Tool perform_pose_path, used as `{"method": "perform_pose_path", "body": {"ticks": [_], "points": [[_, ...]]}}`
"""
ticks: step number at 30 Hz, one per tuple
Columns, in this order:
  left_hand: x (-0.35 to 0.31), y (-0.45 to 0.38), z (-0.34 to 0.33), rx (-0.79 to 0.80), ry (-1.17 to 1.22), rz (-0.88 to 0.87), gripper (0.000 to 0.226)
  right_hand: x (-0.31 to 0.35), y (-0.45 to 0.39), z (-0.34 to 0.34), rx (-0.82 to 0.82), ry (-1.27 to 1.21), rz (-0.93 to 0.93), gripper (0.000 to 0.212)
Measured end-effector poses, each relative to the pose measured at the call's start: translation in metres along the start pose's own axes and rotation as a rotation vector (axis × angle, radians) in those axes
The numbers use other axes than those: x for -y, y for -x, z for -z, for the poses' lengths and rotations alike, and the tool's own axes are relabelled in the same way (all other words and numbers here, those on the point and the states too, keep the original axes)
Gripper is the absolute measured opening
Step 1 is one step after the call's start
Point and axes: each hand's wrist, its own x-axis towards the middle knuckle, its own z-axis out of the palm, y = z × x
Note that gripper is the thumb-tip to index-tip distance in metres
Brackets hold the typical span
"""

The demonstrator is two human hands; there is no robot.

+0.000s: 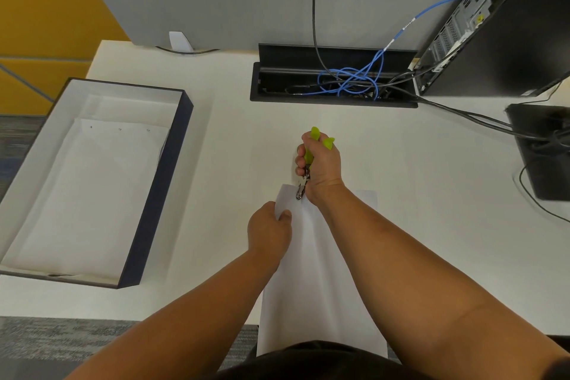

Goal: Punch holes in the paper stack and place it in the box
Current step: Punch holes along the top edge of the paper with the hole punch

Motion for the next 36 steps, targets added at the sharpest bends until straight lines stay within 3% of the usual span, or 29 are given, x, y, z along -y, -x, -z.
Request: {"method": "perform_pose_path", "body": {"ticks": [22, 36], "points": [[0.0009, 0.0014, -0.0008, 0.016, -0.080, -0.025, 0.021, -0.0078, 0.0010, 0.0007, -0.015, 0.052, -0.034, 0.005], [0.0009, 0.0001, -0.0008, 0.029, -0.068, -0.012, 0.022, -0.0071, 0.0030, -0.0024, -0.010, 0.095, 0.002, 0.020]]}}
